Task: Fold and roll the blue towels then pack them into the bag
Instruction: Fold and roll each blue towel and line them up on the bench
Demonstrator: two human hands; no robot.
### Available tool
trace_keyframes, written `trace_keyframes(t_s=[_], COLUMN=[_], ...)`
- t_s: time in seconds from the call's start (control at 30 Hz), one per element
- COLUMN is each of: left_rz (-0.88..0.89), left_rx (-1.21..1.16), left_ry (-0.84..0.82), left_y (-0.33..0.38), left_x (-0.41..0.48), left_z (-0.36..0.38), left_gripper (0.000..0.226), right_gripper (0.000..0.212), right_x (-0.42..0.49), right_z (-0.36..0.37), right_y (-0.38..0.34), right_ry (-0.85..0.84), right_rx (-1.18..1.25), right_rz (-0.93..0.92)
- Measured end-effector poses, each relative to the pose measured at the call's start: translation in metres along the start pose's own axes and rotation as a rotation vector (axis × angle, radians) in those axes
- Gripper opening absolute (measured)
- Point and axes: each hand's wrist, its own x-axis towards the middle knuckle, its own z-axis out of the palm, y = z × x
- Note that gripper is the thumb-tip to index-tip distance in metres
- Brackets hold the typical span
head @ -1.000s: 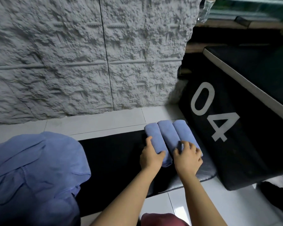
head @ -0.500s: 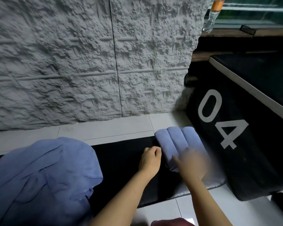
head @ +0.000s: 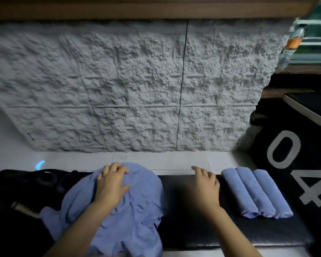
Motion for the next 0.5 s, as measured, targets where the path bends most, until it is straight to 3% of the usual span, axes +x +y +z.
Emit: trace_keyframes(t_s=[0.07, 0.23, 0.3, 0.4, 0.5], left_rz=[-0.052, 0.014, -0.057, -0.223, -0.232], left_rx=[-0.036, -0.313, -0.488, -0.862, -1.070], left_ry=[0.013, 0.053, 0.068, 0.017, -0.042], left_y=[-0.029, -0.058, -0.054, -0.042, -0.032], left_x=[-0.006, -0.003, 0.003, 0.014, 0.017], left_z=[-0.001, -0.001, -0.006, -0.022, -0.049], left_gripper=[0.037, 0.014, 0.023, 0.032, 0.023], right_gripper=[0.055, 0.042, 0.040, 0.038, 0.031], right_x=[-0.007, -0.018, -0.021, -0.021, -0.012], right_z=[0.010, 0.024, 0.024, 0.020, 0.001], right_y=[-0.040, -0.106, -0.127, -0.150, -0.162], right_ry=[-0.066, -0.210, -0.247, -0.217, -0.161], right_rx=[0.048, 0.208, 0.339, 0.402, 0.536], right_rz=[-0.088, -0.251, -0.313, -0.454, -0.488])
